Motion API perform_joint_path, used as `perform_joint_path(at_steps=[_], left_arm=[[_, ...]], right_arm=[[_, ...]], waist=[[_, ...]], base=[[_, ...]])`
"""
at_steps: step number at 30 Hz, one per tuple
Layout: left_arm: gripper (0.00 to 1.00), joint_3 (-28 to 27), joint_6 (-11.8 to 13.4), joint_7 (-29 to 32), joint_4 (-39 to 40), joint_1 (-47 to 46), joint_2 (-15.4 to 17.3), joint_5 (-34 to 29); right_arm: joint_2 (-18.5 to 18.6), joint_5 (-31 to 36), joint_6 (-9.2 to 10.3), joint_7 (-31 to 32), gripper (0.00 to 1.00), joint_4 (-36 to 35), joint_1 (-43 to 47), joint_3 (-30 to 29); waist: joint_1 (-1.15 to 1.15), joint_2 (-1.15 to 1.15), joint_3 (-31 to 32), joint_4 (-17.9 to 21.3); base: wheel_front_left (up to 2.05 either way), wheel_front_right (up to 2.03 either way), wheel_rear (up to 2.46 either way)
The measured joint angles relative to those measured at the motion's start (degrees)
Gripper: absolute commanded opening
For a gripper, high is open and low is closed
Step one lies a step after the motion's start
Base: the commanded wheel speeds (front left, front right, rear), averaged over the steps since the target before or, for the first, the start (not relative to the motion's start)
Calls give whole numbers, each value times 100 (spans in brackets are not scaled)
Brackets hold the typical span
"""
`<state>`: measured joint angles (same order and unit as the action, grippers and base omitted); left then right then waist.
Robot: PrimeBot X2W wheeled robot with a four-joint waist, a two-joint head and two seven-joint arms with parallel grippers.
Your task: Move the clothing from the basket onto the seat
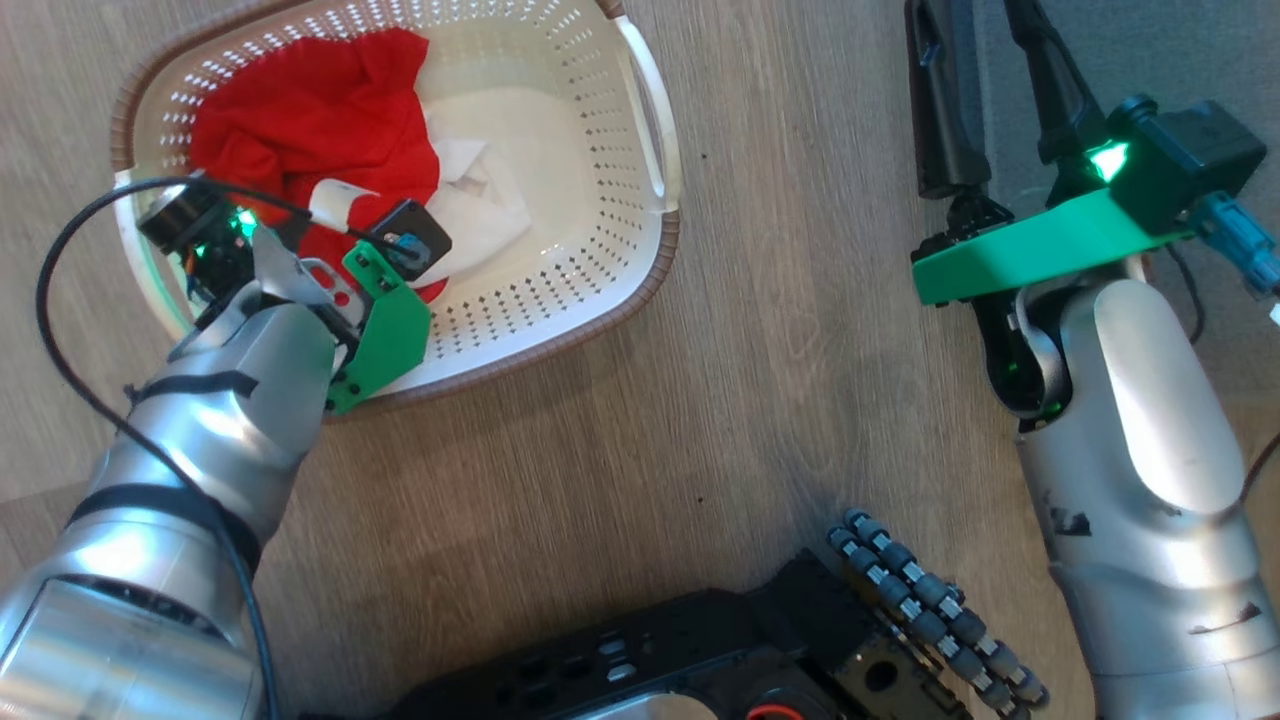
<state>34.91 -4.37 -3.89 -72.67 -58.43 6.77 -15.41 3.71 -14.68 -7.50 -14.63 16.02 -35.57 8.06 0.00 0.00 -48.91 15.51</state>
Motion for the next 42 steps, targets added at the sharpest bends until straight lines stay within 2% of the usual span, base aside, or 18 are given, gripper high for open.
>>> perform_joint_path(at_steps=[8, 15, 16, 17, 18, 25, 32, 42], left_arm=[[100, 472, 112, 713, -108, -227, 181, -423], [100, 744, 120, 975, -142, -338, 238, -581], [95, 743, 120, 988, -143, -343, 238, -575], [33, 742, 120, 994, -143, -343, 237, -573], [0, 735, 120, 999, -145, -343, 236, -546], [0, 603, 126, 1014, -158, -185, 197, -198], [0, 477, 155, 426, -170, 27, 27, 119], [0, 81, 148, -504, -146, 422, -377, 865]], right_arm=[[-5, -112, 0, 0, 100, -99, -36, 100], [-5, -152, 0, 0, 100, -179, -65, 126], [-5, -152, 0, 0, 100, -191, -67, 125], [-5, -153, 0, 0, 100, -192, -71, 125], [-5, -153, 0, 0, 100, -192, -75, 124], [-7, -196, 0, 0, 100, -187, -151, 125], [-7, -129, 0, 0, 100, -96, -143, 121], [38, 111, 0, 0, 100, 278, -21, 68]], waist=[[0, 0, -214, 33], [0, 0, -357, 55], [0, 0, -363, 51], [0, 0, -366, 46], [0, 0, -363, 40], [0, 0, -155, -5], [0, 0, 184, -79], [-1, 0, 1081, -419]], base=[[0, 0, 0], [0, 0, 0], [0, 0, 0], [0, 0, 0], [0, 0, 0], [0, 0, 0], [0, 0, 0], [0, 0, 0]])
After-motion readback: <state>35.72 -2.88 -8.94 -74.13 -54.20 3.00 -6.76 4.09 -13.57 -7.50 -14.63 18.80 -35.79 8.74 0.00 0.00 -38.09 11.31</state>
